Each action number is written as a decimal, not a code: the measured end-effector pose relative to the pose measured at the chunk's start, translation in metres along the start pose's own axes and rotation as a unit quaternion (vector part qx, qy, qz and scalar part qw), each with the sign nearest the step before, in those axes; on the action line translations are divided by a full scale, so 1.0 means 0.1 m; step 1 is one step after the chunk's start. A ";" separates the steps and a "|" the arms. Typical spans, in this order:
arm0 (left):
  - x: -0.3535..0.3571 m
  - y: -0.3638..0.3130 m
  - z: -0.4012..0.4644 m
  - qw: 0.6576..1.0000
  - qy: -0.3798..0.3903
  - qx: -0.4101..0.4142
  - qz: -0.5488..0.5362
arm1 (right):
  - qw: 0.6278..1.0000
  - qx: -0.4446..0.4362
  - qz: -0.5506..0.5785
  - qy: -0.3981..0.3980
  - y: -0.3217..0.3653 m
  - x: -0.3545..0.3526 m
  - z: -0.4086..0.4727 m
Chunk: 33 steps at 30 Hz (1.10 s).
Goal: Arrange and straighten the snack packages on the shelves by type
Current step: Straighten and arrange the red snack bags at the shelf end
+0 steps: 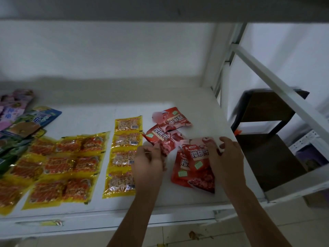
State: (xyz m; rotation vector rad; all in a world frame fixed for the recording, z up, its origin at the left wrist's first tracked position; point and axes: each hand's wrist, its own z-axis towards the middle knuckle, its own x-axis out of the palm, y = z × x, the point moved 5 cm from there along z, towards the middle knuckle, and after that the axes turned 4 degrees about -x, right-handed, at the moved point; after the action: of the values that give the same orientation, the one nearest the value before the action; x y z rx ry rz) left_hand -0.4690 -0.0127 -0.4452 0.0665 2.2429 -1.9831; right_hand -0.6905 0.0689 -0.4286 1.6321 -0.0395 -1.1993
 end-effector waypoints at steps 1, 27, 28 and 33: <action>0.01 -0.03 0.05 1.000 0.002 -0.021 0.007 | 1.000 -0.002 -0.010 0.002 0.02 0.02 -0.01; -0.03 -0.12 -0.37 0.977 0.072 -0.064 -0.191 | 0.961 -0.078 0.254 0.077 0.76 0.41 -0.38; -0.01 -0.12 -0.38 0.975 0.085 -0.061 -0.197 | 0.960 -0.065 0.261 0.080 0.72 0.43 -0.35; -0.08 -0.07 -0.15 0.965 0.101 -0.078 -0.230 | 0.964 -0.098 0.225 0.108 0.61 0.42 -0.37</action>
State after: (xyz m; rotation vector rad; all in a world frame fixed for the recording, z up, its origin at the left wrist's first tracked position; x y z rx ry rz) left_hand -0.4633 0.0019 -0.4351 -0.3124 2.7410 -2.0753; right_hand -0.6122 0.0450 -0.4138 1.4692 -0.1416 -0.6545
